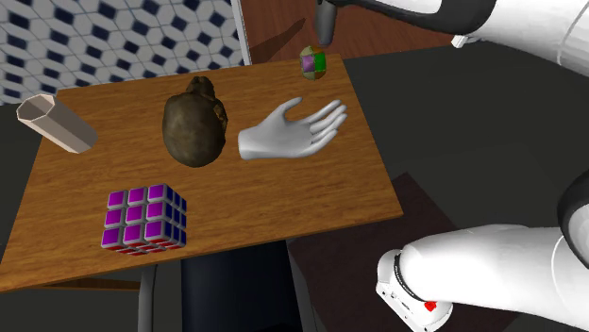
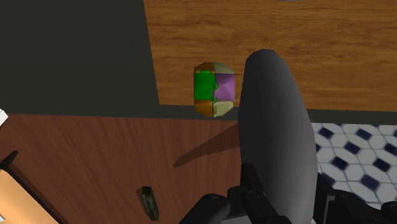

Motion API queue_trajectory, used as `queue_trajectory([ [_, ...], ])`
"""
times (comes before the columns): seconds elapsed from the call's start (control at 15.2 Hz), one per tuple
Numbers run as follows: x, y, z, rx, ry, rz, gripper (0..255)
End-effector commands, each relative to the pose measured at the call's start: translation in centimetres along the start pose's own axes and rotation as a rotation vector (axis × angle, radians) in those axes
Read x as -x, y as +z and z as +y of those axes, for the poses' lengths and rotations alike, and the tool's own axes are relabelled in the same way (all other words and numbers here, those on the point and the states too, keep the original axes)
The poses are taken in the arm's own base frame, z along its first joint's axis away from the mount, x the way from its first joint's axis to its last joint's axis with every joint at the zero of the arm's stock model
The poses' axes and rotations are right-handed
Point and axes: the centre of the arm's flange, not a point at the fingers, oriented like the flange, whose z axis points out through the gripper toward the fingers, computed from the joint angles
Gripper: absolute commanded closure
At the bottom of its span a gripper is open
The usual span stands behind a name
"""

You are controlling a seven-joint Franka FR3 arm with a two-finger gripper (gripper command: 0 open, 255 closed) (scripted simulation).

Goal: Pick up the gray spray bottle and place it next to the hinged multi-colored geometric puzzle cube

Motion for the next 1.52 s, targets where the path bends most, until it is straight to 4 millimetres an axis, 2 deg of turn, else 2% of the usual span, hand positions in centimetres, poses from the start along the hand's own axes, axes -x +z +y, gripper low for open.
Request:
queue_trajectory([
  [0.0,-1.6,0.8,2.0,0.0,-0.001,0.001,255],
  [0.53,-8.0,4.6,9.5,0.0,-0.001,0.001,255],
  [0.59,-8.3,4.8,9.9,0.0,-0.001,0.001,255],
  [1.45,-4.8,10.7,9.9,0.0,-0.001,0.001,255],
])
